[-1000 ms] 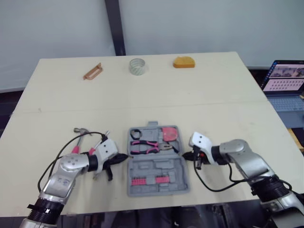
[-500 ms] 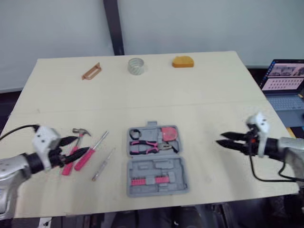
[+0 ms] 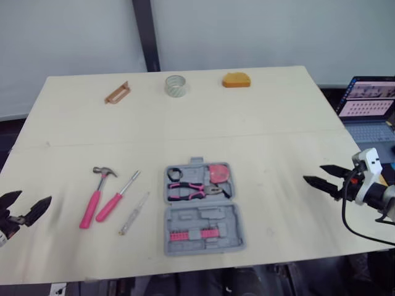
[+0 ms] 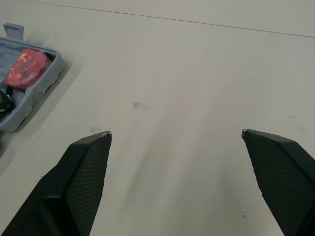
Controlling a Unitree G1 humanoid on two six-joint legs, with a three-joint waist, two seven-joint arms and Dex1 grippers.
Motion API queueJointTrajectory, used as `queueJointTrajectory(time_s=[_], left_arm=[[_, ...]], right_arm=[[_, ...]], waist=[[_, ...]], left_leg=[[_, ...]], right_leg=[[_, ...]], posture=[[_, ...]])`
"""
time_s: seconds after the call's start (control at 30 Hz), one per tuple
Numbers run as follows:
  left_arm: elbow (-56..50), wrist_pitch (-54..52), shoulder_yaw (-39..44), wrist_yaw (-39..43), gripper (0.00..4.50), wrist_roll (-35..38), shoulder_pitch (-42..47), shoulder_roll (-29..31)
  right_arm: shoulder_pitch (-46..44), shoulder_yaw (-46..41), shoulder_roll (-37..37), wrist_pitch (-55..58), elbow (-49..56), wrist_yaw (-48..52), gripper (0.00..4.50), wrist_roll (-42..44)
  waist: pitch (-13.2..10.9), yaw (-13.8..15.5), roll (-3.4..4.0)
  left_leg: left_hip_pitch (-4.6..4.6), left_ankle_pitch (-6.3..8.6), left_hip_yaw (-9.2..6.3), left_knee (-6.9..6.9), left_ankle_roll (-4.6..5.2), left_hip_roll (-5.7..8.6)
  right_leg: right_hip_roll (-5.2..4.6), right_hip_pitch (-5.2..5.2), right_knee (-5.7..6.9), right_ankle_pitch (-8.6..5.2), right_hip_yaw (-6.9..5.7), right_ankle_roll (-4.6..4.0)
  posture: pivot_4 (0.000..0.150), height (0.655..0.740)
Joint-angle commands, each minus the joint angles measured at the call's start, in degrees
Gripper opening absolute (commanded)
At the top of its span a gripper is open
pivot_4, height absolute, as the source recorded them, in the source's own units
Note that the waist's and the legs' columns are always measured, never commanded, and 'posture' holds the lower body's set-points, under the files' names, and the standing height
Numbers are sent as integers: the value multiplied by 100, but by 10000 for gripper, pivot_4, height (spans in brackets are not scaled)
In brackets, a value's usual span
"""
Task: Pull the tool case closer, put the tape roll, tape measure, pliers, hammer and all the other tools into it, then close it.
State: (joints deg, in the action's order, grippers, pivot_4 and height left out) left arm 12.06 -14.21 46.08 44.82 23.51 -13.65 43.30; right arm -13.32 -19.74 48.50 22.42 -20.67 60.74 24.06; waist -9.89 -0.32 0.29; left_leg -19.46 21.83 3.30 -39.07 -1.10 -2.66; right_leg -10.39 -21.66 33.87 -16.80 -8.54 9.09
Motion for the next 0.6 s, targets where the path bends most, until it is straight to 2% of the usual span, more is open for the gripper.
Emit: queueJointTrajectory(time_s=[0.03,0.3,0.6], left_arm=[[178,273,224,10,45000,20,-30,182],[195,425,6,62,45000,12,-62,186],[-1124,-109,-870,382,45000,301,148,124]], right_arm=[[-90,-149,108,-194,-90,31,44688,23],[-124,-88,178,-217,-44,104,44688,34],[-243,281,-71,719,1663,46,44688,533]], waist=[[0,5,0],[0,2,0],[-2,13,2]], left_leg=[[0,0,1,0,0,0],[1,1,1,0,-1,-1],[1,1,2,-1,-2,-3]], right_leg=[[0,0,0,0,0,0],[-1,0,2,0,1,0],[0,-3,6,0,2,0]], posture=[[1500,7400],[1500,7400],[1500,7400]])
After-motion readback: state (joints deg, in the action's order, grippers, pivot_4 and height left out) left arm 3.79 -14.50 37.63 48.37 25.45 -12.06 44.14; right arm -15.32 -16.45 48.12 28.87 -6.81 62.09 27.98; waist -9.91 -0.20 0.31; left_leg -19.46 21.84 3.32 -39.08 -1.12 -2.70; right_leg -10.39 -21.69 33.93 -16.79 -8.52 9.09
